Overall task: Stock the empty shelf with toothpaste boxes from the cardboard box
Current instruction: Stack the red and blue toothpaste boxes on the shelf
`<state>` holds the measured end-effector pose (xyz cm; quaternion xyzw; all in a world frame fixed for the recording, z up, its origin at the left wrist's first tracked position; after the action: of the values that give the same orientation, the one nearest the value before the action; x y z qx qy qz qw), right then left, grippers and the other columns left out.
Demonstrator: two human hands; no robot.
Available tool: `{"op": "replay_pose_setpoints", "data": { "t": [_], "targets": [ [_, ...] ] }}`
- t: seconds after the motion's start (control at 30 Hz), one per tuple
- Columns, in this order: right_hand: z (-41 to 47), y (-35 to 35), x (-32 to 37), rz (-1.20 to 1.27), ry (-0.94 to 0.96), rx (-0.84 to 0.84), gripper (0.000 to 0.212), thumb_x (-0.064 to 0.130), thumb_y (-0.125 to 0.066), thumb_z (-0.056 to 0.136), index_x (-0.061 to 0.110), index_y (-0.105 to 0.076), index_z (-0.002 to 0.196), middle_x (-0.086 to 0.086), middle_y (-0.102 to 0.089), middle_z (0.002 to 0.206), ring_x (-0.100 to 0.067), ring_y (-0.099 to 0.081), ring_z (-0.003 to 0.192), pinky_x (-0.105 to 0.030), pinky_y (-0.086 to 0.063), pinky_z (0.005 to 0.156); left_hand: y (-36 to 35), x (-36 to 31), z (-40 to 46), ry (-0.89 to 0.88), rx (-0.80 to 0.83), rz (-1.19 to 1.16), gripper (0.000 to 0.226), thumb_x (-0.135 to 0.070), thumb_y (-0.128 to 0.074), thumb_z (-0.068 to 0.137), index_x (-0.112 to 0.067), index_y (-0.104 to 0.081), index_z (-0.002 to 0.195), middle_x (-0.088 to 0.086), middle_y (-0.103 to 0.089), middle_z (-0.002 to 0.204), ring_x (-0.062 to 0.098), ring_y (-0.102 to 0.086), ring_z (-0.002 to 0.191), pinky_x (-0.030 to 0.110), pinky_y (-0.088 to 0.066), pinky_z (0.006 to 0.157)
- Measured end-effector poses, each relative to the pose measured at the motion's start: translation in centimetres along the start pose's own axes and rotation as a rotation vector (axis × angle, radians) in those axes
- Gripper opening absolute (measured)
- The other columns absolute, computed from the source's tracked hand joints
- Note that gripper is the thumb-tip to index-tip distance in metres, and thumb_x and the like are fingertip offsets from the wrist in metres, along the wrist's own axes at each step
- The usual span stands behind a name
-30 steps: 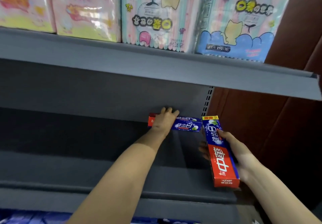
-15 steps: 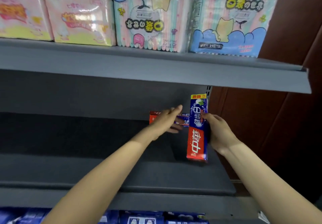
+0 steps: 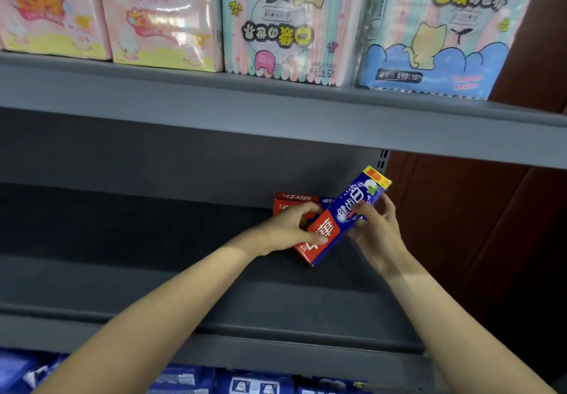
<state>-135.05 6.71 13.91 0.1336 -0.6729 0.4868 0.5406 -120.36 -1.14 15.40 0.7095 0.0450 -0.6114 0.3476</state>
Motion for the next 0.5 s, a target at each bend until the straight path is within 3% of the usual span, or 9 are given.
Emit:
{"op": "replay_pose_setpoints", "data": {
  "t": [0.1,0.13,0.17,0.27,0.33,0.5],
  "targets": [
    [1.3,1.4,0.5,-0.302,0.108,-0.045,0.105,-0.010,-0.066,0.078,0.034,0.000,0.147,-0.005,-0.056,0.110,-0.017,-0.063,0.092,-0.031,-0.059,0.069,1.5,-0.3,0.3,-0.071,-0.071,0.345,0.058,-0.009,-0.070,0.083,-0.018,-0.046,0.136,0.004,-0.055,0.130,0.014,-0.055,0.114,0.025,-0.045,0.093],
    [1.5,2.1,0.7,-0.423,0.135,-0.030,0.112,-0.008,-0.073,0.072,0.036,-0.002,0.146,-0.005,-0.056,0.113,-0.018,-0.064,0.095,-0.031,-0.059,0.072,2.1,-0.3,0.5,-0.074,-0.083,0.492,0.059,-0.011,-0.068,0.085,-0.021,-0.045,0.138,0.004,-0.050,0.136,0.017,-0.050,0.121,0.027,-0.042,0.097],
    [1.6,2.7,1.0,-0.561,0.151,-0.011,0.109,-0.002,-0.078,0.067,0.035,-0.012,0.145,-0.008,-0.057,0.117,-0.020,-0.065,0.098,-0.033,-0.058,0.077,2.6,-0.2,0.7,-0.074,-0.096,0.618,0.059,-0.011,-0.065,0.088,-0.023,-0.042,0.141,0.005,-0.045,0.139,0.020,-0.045,0.126,0.029,-0.039,0.101],
    [1.4,3.5,1.3,-1.144,0.186,0.040,0.068,0.022,-0.083,0.066,0.014,-0.048,0.124,-0.012,-0.063,0.115,-0.019,-0.063,0.095,-0.030,-0.050,0.081,3.0,0.3,1.4,-0.100,-0.097,0.779,0.058,-0.008,-0.058,0.092,-0.027,-0.039,0.144,0.006,-0.039,0.139,0.022,-0.040,0.129,0.034,-0.034,0.109],
    [1.7,3.4,1.1,-1.371,0.247,0.027,0.060,0.028,-0.081,0.071,0.008,-0.053,0.121,-0.014,-0.059,0.117,-0.025,-0.058,0.101,-0.028,-0.044,0.083,2.7,0.8,2.1,-0.132,-0.110,0.860,0.059,-0.007,-0.055,0.093,-0.028,-0.036,0.145,0.004,-0.039,0.139,0.023,-0.041,0.128,0.037,-0.035,0.109],
    [2.8,2.8,0.5,-1.474,0.277,-0.020,0.056,0.022,-0.072,0.081,0.005,-0.048,0.128,-0.018,-0.045,0.126,-0.035,-0.050,0.114,-0.037,-0.042,0.095,2.3,1.8,4.1,-0.174,-0.208,1.081,0.060,-0.012,-0.053,0.094,-0.028,-0.030,0.147,0.000,-0.039,0.145,0.025,-0.034,0.129,0.038,-0.031,0.109]
  ]
}}
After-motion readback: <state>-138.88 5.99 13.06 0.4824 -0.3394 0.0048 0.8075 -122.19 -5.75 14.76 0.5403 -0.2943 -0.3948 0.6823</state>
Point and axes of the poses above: each hand's wrist, its own z-axis towards the middle knuckle, its own y-axis out of the back of the hand, x = y × z, the point moved 3 cm from there along z, towards the middle knuckle
